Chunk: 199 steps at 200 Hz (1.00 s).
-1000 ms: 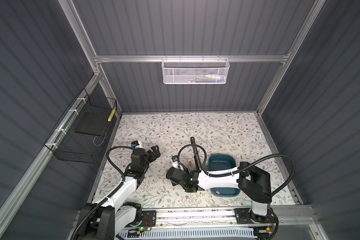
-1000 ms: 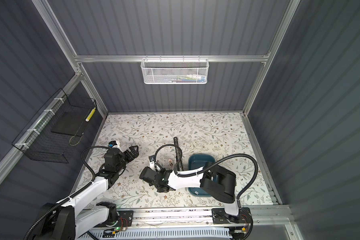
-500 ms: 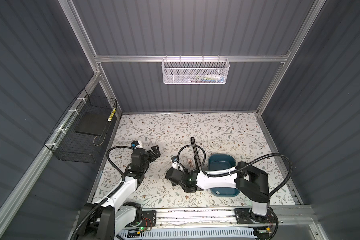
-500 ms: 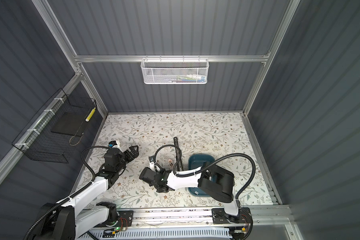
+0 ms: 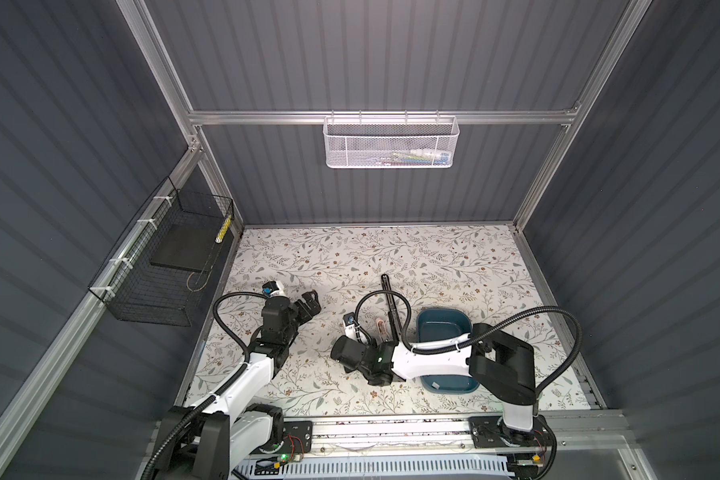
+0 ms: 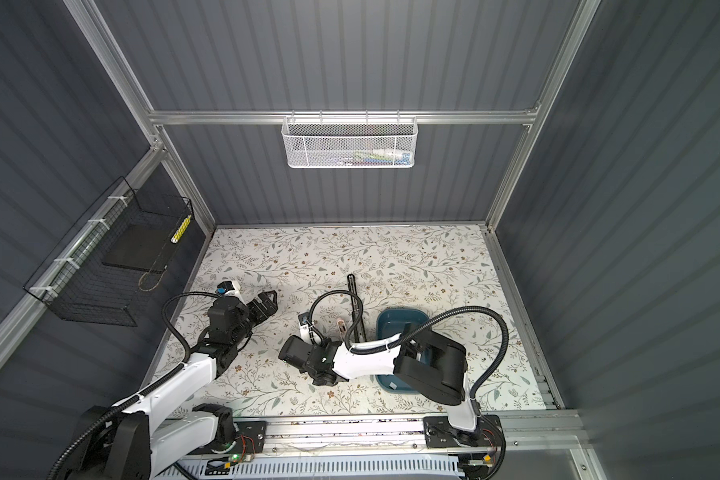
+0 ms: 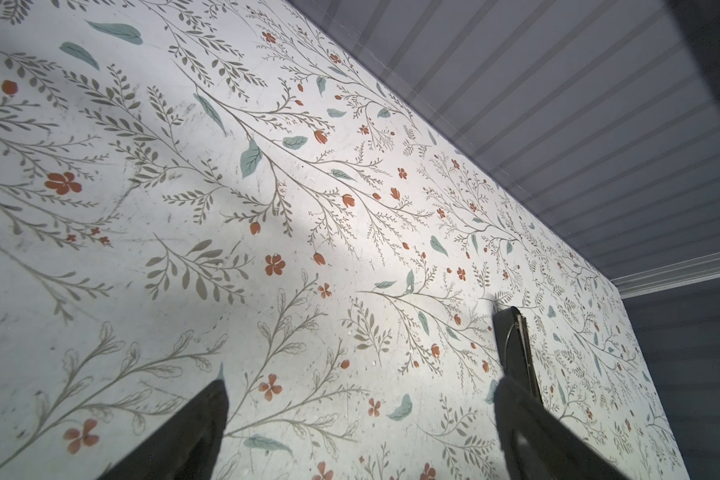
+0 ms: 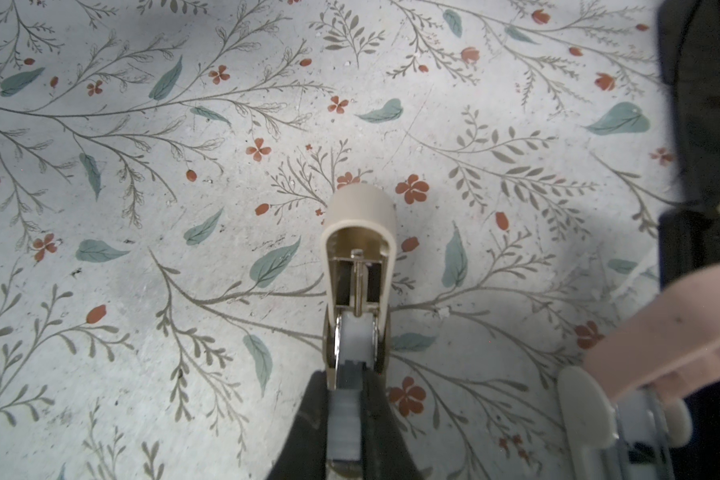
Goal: Load the staples into the stapler
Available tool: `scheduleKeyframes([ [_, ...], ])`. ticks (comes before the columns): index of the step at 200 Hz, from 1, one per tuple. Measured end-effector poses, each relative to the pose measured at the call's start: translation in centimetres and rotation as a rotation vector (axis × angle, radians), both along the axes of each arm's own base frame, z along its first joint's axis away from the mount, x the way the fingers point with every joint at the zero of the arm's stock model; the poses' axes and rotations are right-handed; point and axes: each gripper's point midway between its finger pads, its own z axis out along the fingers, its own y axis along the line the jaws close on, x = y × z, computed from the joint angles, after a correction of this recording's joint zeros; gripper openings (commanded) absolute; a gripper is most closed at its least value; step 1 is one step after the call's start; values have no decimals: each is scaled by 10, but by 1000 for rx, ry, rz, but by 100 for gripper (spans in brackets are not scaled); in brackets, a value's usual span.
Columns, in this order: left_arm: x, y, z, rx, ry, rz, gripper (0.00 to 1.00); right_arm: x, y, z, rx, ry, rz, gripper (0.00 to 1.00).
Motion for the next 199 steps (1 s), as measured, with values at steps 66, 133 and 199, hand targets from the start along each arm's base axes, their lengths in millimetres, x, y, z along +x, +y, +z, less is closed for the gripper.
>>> scheduleKeyframes([
  [66,1,0,2,-1,-7,0,100,0,0,0,0,0,0,10],
  [133,1,0,2,-2,-7,0,100,0,0,1,0,0,0,9],
  [199,1,-1,2,-3,-9,-2,100,1,0,6,10,-7,-3,9],
])
